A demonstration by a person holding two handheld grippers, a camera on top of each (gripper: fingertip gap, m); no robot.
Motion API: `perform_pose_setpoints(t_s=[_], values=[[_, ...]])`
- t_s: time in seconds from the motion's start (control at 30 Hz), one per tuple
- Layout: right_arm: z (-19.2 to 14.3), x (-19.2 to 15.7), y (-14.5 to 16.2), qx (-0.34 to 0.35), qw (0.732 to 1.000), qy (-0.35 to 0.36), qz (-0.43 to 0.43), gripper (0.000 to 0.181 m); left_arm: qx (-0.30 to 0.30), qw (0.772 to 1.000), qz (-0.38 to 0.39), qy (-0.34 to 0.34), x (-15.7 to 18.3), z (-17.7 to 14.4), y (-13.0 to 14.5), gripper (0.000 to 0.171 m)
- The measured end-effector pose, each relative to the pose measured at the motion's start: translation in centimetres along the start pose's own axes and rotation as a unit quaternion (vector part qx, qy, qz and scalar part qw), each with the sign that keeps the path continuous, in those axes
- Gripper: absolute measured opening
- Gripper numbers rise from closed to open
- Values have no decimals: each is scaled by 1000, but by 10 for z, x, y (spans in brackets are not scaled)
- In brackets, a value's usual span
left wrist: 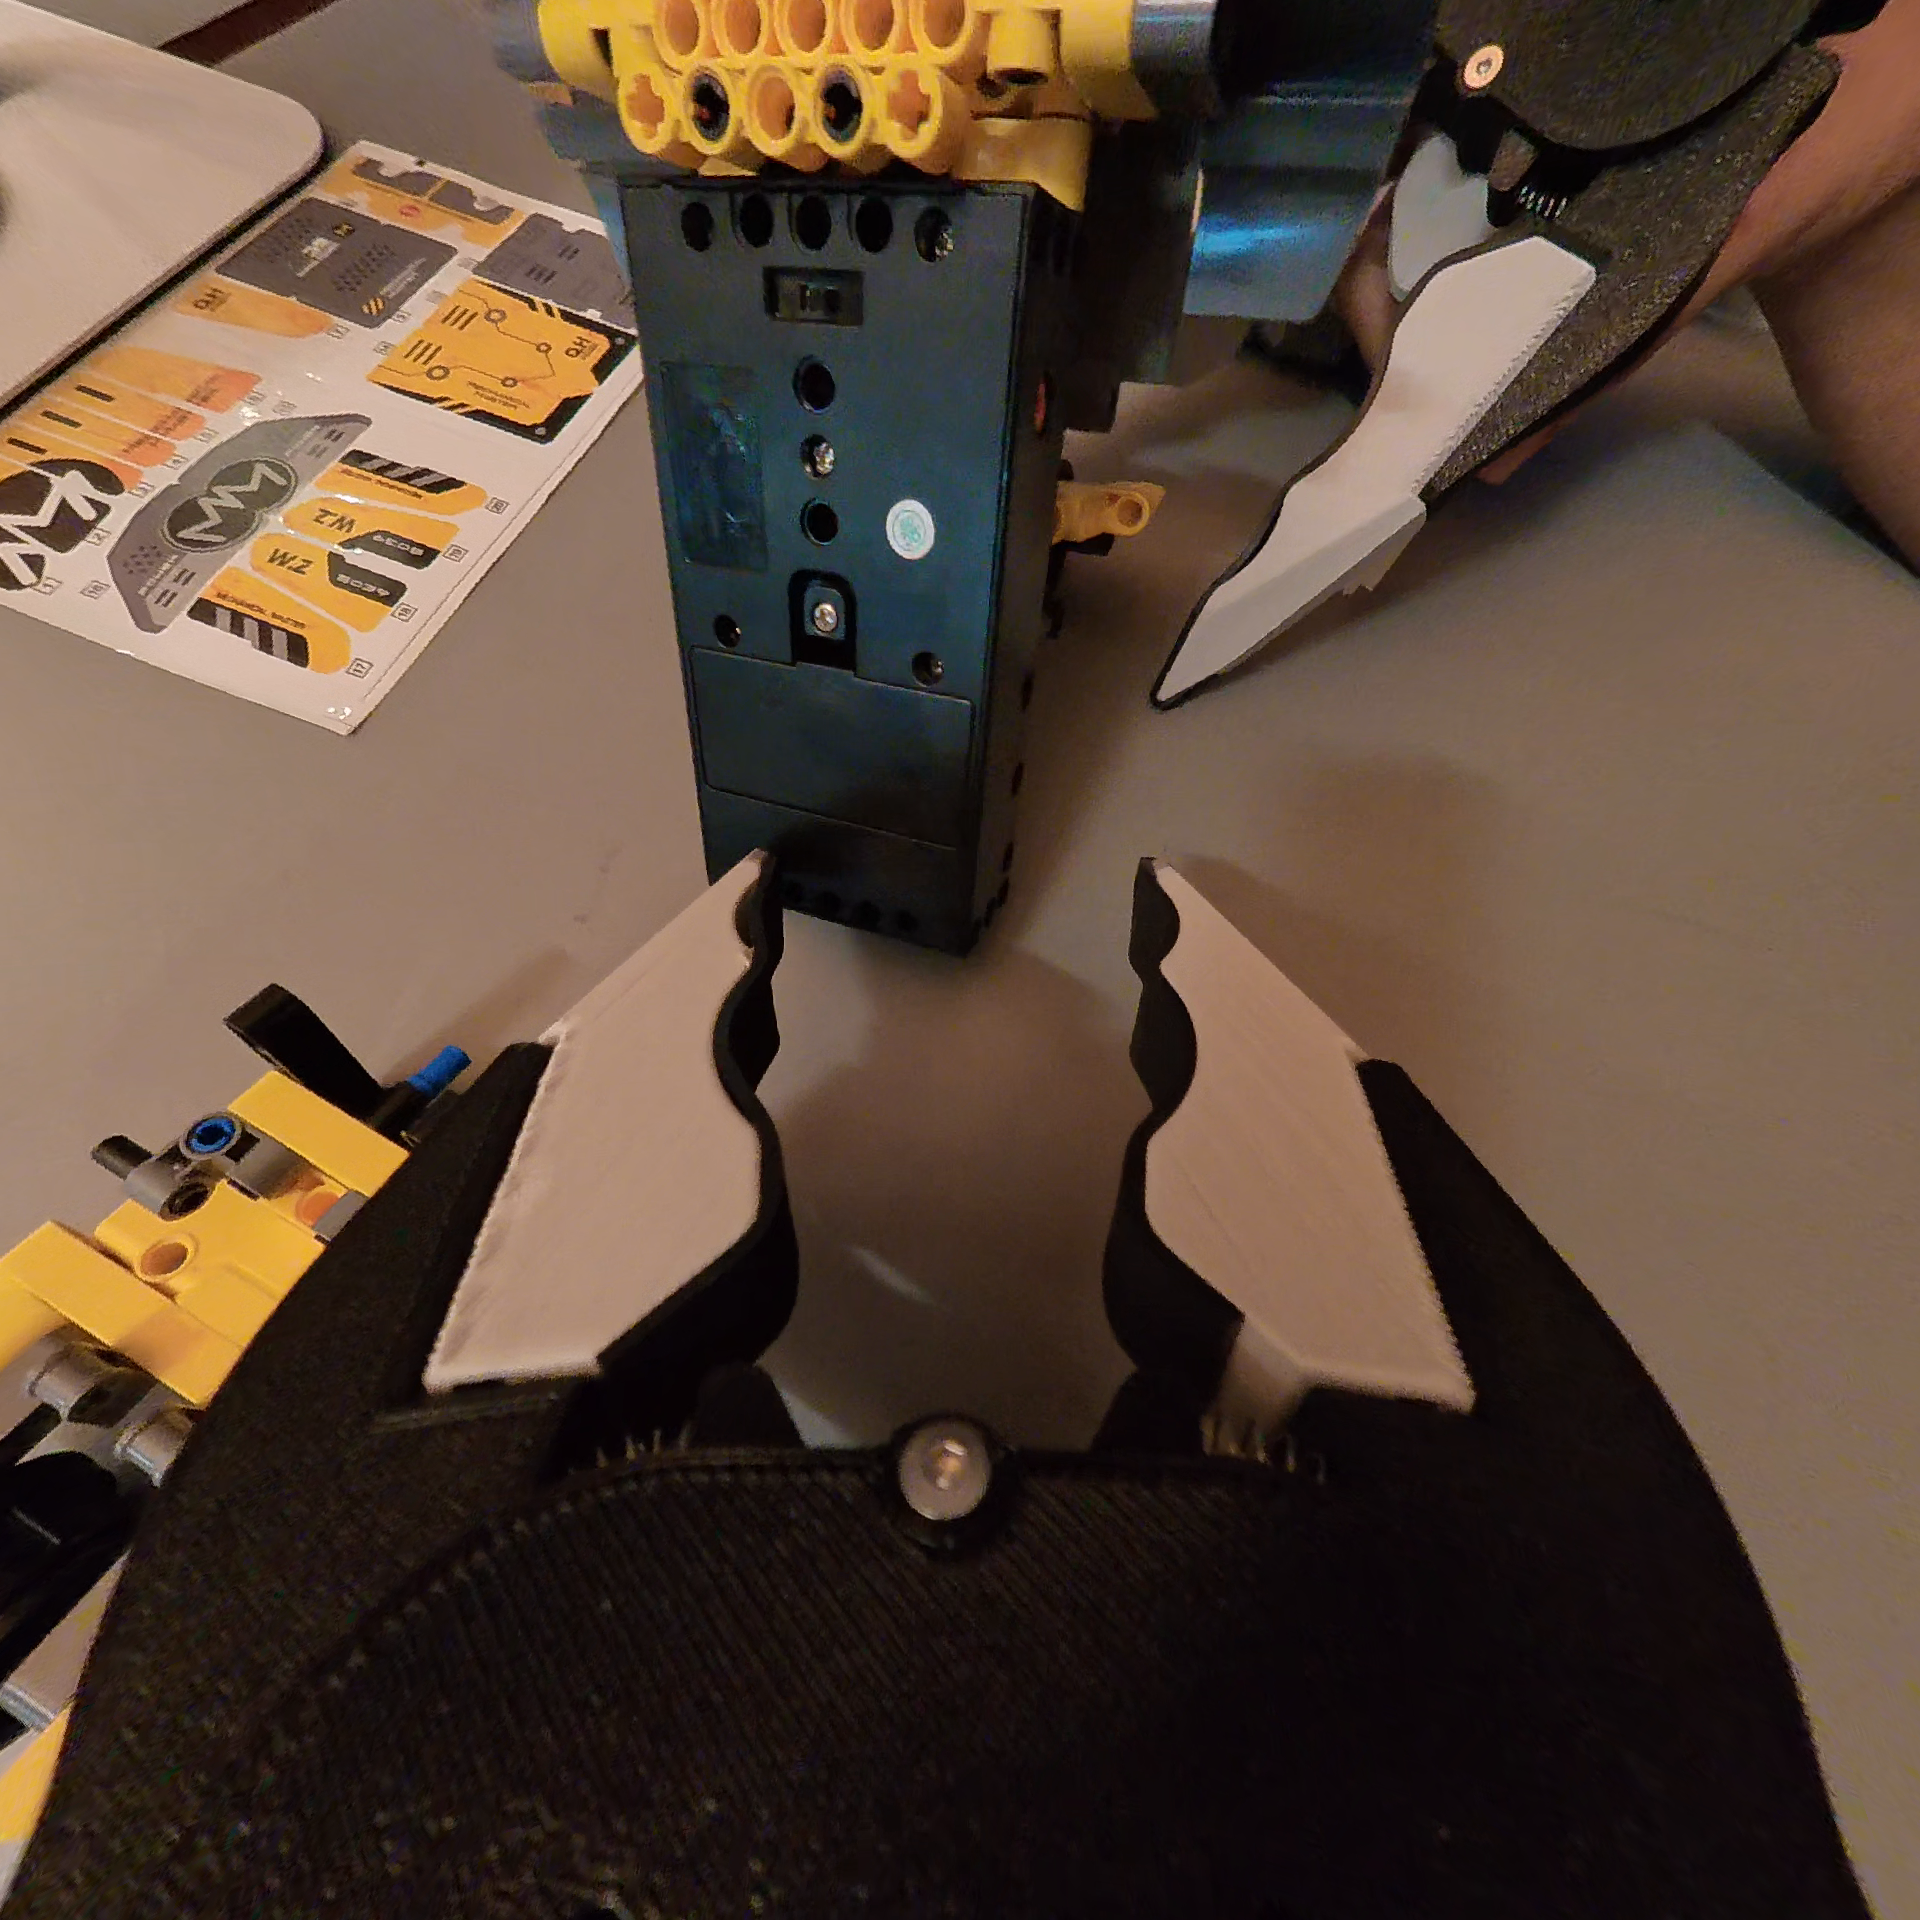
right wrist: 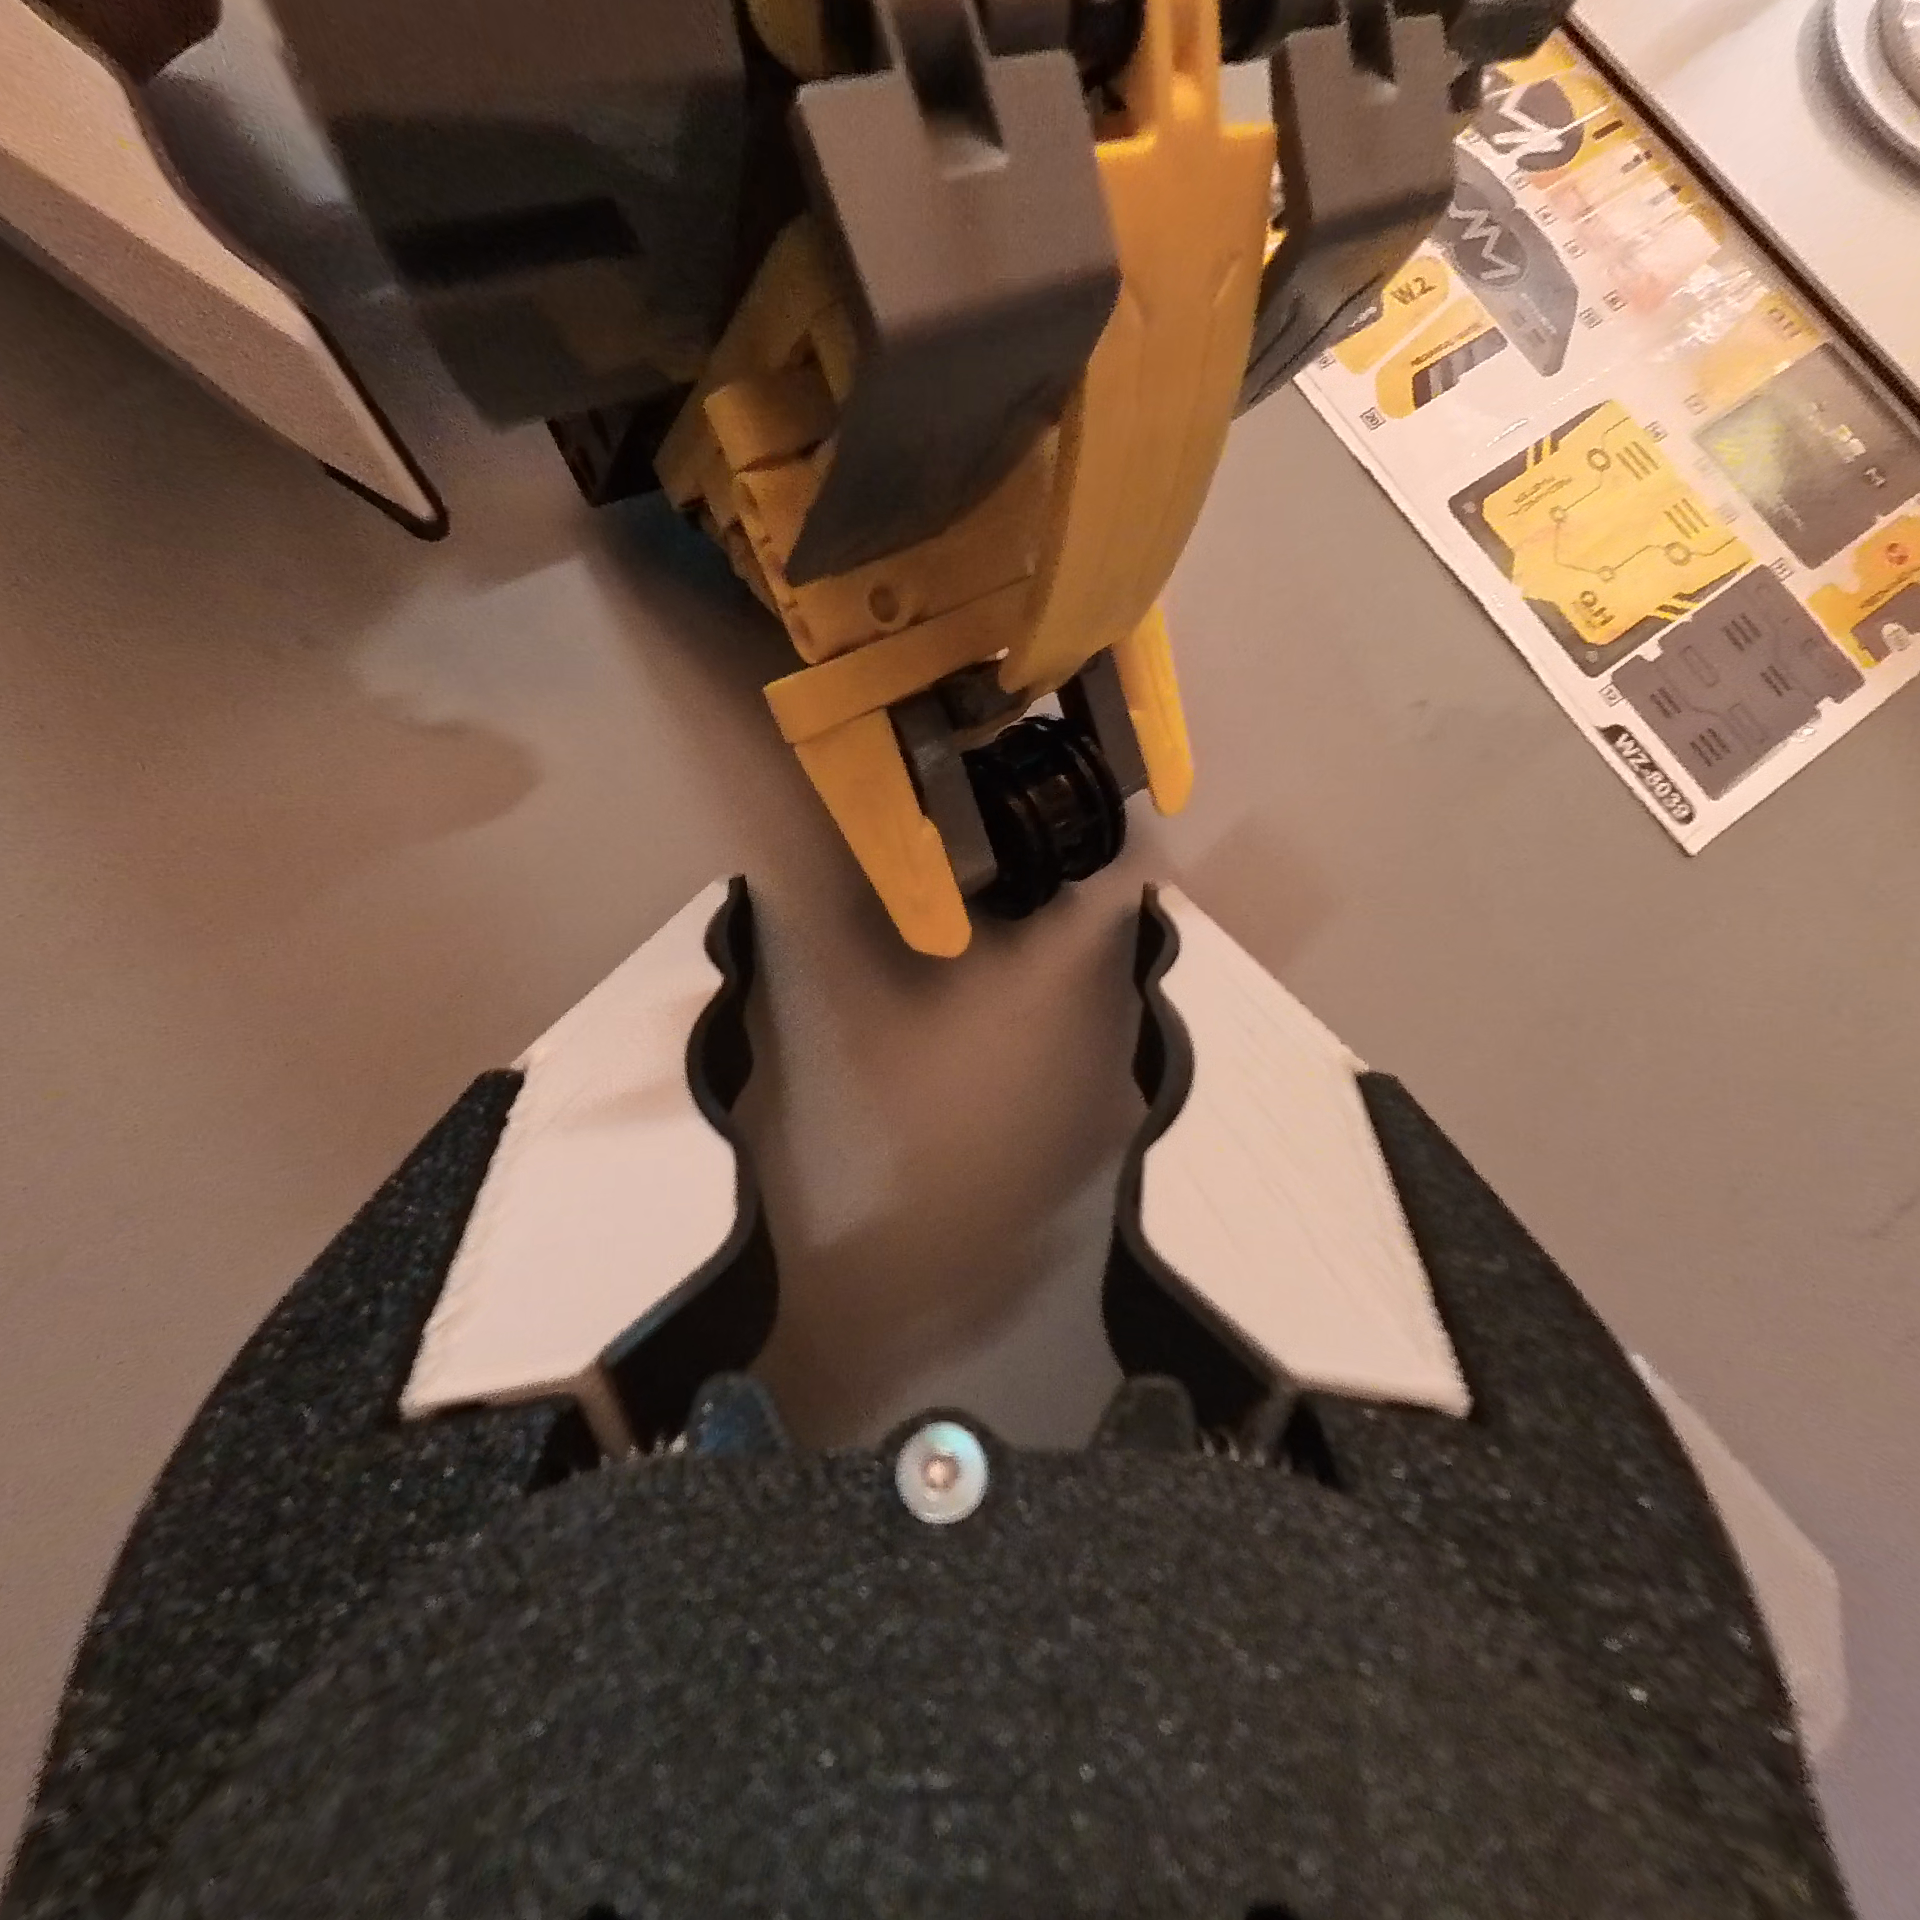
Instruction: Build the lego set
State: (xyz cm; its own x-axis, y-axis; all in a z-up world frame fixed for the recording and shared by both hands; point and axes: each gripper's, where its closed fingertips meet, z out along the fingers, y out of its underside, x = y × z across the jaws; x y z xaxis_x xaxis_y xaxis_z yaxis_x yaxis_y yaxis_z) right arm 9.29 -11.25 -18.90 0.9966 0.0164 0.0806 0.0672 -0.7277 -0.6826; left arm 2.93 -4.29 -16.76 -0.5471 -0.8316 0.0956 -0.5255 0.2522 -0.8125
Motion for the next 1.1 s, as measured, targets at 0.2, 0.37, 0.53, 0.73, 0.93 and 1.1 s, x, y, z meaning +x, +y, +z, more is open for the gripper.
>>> perform_pose_setpoints(t_s=[0.2, 0.37, 0.53, 0.73, 0.93, 1.1], values=[[2, 7, -5, 8, 999, 31, 1, 84, -3, 1000, 1, -2, 0, 1, 1, 65], [7, 1, -11, 19, 1000, 24, 2, 83, -2, 1000, 3, -4, 0, 0, 0, 64], [11, 2, -12, 23, 999, 27, 21, 80, -6, 1000, 3, -8, -1, 1, 1, 64], [13, 6, -14, 25, 999, 33, 35, 73, -15, 1000, 8, -14, -2, 2, 4, 66], [6, 10, -31, 74, 995, 48, 42, 73, -28, 999, 13, -14, -1, 5, 8, 69], [-1, 10, -40, 99, 993, 64, 12, 74, -36, 999, 20, -10, 2, 6, 10, 70]])
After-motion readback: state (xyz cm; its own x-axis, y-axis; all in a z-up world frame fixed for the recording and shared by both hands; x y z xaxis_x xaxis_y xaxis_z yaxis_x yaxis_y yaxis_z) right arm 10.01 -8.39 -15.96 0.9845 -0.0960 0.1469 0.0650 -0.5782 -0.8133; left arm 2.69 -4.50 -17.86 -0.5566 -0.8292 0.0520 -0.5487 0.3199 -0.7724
